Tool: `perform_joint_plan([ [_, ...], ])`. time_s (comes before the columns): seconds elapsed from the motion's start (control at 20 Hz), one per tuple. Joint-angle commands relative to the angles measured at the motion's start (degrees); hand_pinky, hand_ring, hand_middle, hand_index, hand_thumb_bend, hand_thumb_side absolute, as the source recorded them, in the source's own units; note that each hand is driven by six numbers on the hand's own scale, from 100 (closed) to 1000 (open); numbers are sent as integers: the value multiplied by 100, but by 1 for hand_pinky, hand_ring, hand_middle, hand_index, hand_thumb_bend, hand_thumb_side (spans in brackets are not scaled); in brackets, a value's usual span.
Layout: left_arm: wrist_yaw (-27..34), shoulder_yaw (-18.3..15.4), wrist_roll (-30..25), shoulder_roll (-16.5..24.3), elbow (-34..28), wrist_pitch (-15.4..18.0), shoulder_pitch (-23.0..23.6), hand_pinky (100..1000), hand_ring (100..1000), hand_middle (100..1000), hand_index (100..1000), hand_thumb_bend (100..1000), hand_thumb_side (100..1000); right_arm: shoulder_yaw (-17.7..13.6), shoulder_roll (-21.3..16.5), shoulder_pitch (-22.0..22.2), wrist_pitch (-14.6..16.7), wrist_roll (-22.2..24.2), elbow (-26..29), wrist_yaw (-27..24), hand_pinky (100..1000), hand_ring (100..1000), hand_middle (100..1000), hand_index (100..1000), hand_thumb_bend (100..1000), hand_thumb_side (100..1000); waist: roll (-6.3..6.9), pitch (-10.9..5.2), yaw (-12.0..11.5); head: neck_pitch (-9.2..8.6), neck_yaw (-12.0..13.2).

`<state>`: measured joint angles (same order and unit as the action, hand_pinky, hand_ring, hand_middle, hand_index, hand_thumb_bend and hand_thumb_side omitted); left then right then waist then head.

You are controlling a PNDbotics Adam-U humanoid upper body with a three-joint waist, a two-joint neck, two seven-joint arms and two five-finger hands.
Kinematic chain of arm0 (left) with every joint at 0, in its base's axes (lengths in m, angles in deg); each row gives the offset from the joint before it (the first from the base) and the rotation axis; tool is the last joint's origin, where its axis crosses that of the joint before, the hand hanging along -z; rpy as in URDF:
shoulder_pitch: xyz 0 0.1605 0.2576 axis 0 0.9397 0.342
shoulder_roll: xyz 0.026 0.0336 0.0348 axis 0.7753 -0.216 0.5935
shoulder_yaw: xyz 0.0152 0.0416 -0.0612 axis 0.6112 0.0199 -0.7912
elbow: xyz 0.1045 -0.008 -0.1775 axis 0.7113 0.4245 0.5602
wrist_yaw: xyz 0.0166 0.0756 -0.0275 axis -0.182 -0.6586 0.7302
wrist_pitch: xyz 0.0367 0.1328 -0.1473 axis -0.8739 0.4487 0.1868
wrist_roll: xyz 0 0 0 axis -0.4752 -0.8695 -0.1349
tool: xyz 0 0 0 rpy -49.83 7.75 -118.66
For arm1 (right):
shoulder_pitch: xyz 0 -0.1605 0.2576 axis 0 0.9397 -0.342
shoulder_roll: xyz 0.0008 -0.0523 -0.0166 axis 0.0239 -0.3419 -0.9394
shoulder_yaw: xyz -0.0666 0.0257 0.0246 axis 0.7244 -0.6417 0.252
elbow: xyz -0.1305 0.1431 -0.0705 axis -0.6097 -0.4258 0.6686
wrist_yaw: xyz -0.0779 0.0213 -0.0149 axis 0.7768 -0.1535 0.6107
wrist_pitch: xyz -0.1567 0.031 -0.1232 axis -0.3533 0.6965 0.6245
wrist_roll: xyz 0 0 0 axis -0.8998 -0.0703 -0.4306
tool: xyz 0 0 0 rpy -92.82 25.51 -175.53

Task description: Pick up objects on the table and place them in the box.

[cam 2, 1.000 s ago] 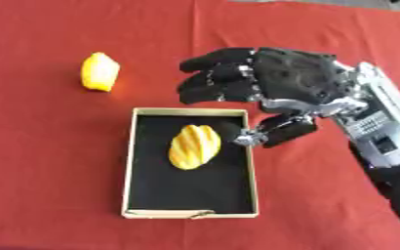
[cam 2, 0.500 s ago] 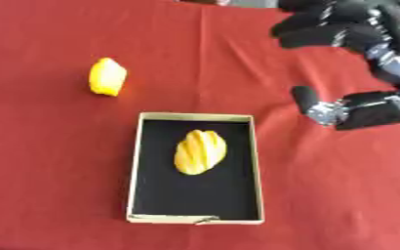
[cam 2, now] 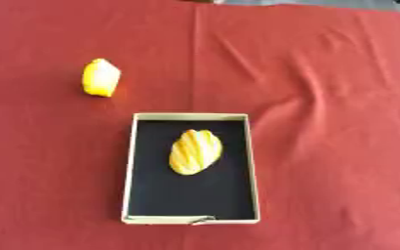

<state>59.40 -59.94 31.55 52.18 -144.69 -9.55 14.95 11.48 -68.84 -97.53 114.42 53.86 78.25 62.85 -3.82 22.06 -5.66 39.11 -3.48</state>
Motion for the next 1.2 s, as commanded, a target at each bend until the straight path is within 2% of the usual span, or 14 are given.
perform_joint_plan([
  [0.05,-292,233,-659,525,511,311,-363,933,937,912,941,275,339,-218,-183,101,34,-286,94,-7,919,959,799,863,100,147,39,-100,49,-43,69],
  [0.25,-505,602,-1394,560,1260,700,-947,946,944,910,937,373,385,-246,-157,209,10,-443,94,74,920,956,795,858,100,158,56,-115,115,-42,126],
  [0.45,-850,884,-1915,345,2054,795,-1551,957,953,911,954,458,380,-218,-147,200,-45,-491,94,80,922,954,791,853,100,194,75,-130,132,-4,160],
  [0.7,-1117,1146,-2403,-30,2873,962,-2175,973,962,928,957,474,331,-192,-111,184,-149,-453,94,36,928,954,786,848,100,280,91,-133,126,-15,186],
  [0.95,-1361,1379,-2764,-378,3380,1207,-2692,972,964,930,961,502,346,-184,-54,162,-275,-353,94,-15,932,954,784,846,100,349,119,-124,127,-3,224],
  [1.0,-1422,1425,-2805,-445,3450,1253,-2773,972,964,932,963,506,377,-182,-42,155,-299,-330,94,-25,933,954,784,845,100,356,123,-122,133,-4,232],
  [1.2,-1626,1597,-2903,-739,3709,1437,-3058,972,964,936,967,510,370,-172,12,133,-386,-219,94,-70,936,953,781,842,100,382,138,-112,159,17,287],
])
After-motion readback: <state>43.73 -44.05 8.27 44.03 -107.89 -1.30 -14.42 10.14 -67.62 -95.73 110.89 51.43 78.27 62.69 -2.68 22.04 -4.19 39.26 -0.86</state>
